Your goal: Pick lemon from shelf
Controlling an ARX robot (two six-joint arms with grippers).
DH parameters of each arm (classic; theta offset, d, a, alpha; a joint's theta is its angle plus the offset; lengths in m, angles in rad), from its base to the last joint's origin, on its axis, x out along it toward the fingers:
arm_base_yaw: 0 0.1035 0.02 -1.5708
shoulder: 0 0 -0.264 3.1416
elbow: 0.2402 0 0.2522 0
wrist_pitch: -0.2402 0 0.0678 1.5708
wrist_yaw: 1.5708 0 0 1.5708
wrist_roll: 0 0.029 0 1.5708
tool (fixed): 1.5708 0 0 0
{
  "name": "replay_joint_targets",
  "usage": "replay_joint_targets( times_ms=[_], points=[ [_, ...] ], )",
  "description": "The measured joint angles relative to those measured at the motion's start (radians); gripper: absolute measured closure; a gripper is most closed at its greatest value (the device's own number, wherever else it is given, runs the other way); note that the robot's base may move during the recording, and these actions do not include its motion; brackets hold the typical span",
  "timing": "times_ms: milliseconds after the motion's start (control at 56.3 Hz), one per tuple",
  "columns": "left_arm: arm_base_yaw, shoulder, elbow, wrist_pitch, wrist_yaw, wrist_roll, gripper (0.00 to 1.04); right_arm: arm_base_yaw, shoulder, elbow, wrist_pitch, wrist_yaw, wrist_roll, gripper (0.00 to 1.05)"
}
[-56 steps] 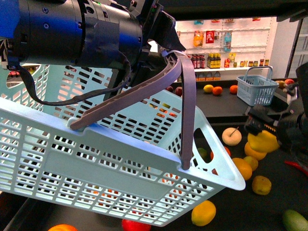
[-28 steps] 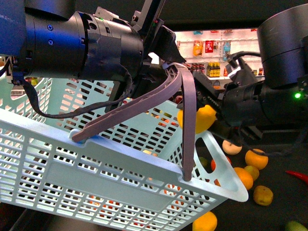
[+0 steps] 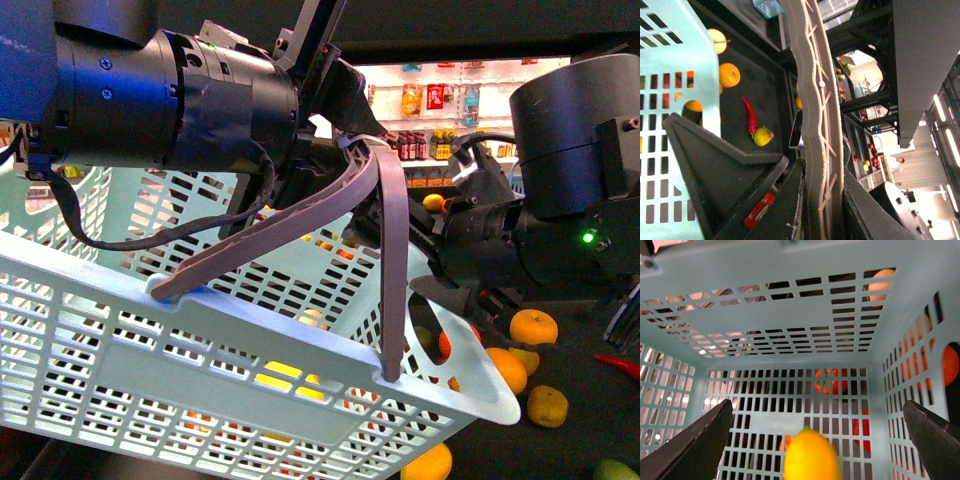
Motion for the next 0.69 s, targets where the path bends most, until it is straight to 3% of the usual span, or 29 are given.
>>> replay_joint_targets(
  times_ms=[231,444,693],
  points=[
    [0.000,0.000,0.000,0.000,-0.007,0.005,0.92,-0.148,-0.039,0.001,0.075,-0.013,0.122,0.02],
    [0.000,0.000,0.000,0.000,0.000,0.001,0.92,-0.324,0.047,0.033,-0.037,0.108,0.153,0.02],
    [0.000,0.000,0.000,0.000,-0.002,0.002,0.92,-0.332,0.289,0.035,-0.159,0.179,0.143,0.02]
  ],
)
